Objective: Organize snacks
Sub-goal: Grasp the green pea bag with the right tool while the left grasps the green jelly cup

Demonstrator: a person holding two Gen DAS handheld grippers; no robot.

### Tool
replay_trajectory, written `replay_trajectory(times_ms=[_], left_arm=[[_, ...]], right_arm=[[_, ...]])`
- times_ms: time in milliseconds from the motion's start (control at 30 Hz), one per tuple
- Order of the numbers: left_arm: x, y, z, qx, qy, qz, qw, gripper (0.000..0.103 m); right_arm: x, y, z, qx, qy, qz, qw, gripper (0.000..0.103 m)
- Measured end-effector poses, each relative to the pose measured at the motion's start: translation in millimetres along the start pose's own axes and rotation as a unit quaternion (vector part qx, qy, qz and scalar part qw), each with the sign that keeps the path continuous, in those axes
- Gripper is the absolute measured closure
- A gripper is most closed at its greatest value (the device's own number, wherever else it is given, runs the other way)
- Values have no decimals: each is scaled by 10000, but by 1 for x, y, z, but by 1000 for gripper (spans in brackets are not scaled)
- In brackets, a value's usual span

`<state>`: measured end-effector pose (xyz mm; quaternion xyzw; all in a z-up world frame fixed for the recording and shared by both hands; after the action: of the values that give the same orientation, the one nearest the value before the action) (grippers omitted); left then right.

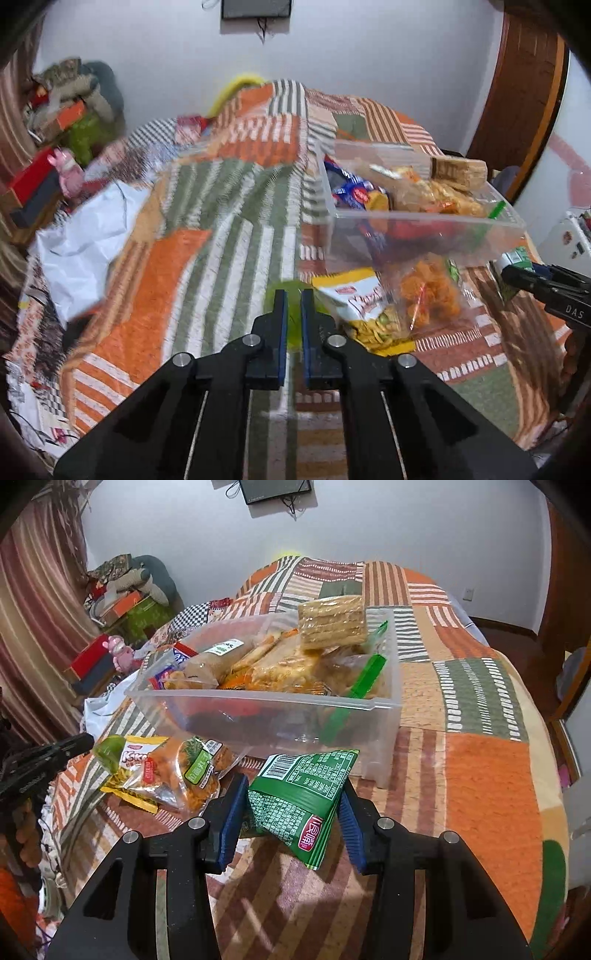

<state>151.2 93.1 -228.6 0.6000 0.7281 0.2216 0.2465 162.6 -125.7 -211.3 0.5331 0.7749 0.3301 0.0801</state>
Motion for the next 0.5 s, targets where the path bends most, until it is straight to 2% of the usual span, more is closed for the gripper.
replay_trajectory(times_ms=[67,133,200,233,300,367,500], left_arm=[[4,-5,11,171,-25,-100,9998,78],[10,-9,21,290,58,-148,9995,68],[14,-12,28,357,59,-239,9991,67],[15,-11,29,353,17,-286,9990,66],[19,-10,29,285,-49,-398,9988,59],[23,-3,27,110,30,-440,9990,41],[26,13,31,-18,121,-352,9993,40]], right_arm=[[1,1,-1,-4,36,6,10000,59],[3,2,-1,-8,44,1,10000,59],[3,2,-2,-27,49,5,10000,59],[3,2,-2,-26,66,14,10000,59],[3,3,-2,-38,79,22,10000,59],[3,4,-1,-56,67,22,10000,59],[4,6,0,-91,75,47,9999,59]])
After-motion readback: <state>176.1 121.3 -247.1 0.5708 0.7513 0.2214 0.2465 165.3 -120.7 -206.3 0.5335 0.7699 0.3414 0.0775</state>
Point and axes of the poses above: each gripper's, at about its wrist camera, not at the fingertips, and z roughly the way its jaws point, x to its left, y to its top, the point moved 10 cm from there along z, roughly the way its jaws point, and after that the axes turned 1 degree about x, right-handed, at the moved point
